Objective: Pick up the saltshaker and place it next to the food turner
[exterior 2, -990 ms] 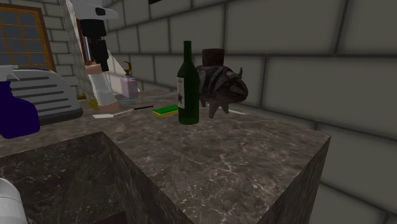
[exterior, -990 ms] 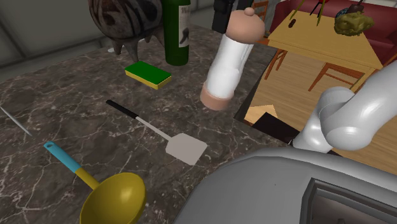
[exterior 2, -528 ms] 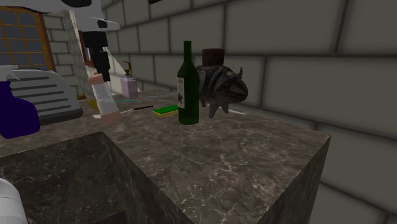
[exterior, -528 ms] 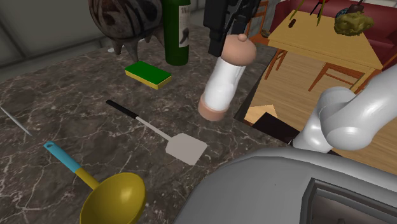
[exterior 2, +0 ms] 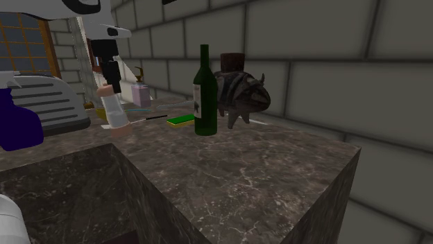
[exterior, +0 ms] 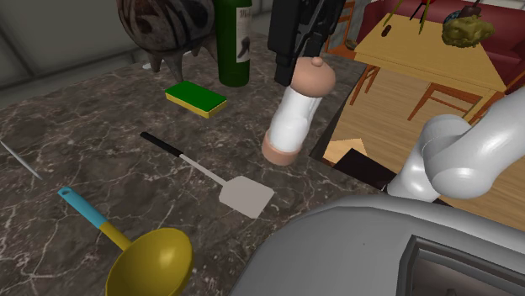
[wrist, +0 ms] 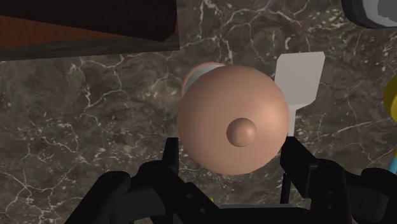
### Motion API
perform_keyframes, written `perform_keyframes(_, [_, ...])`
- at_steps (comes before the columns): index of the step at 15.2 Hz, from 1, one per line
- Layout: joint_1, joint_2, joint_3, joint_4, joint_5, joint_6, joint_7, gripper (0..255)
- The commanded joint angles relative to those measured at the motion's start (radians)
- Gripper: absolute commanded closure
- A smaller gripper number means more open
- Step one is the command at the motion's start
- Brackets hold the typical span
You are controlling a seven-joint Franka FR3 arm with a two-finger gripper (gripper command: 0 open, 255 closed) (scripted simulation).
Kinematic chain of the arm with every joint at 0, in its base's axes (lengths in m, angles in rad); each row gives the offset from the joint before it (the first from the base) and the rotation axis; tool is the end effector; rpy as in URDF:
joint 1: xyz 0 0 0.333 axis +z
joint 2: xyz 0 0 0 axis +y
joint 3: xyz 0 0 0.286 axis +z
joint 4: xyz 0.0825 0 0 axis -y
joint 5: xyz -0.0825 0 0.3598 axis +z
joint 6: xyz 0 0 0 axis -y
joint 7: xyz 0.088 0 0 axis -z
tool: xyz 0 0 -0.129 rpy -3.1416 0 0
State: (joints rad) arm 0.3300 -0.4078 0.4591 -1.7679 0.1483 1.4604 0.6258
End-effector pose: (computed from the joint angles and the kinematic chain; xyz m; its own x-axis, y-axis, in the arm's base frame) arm 0.2459 0.3362 0.6422 0.9857 0.1552 0.0659 0.1561 -0.9877 -0.0100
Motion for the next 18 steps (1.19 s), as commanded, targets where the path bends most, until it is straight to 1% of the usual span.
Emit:
perform_keyframes(1, [0.000,0.000,0.000,0.000,0.000,0.000,0.000,255])
perform_keyframes(2, [0.000,0.000,0.000,0.000,0.000,0.000,0.000,0])
perform_keyframes(7, [0.000,0.000,0.000,0.000,0.000,0.000,0.000,0])
perform_keyframes(11, [-0.010,0.067,0.011,0.196,-0.022,-0.132,0.023,0])
perform_keyframes(18, [-0.010,0.067,0.011,0.196,-0.022,-0.132,0.023,0])
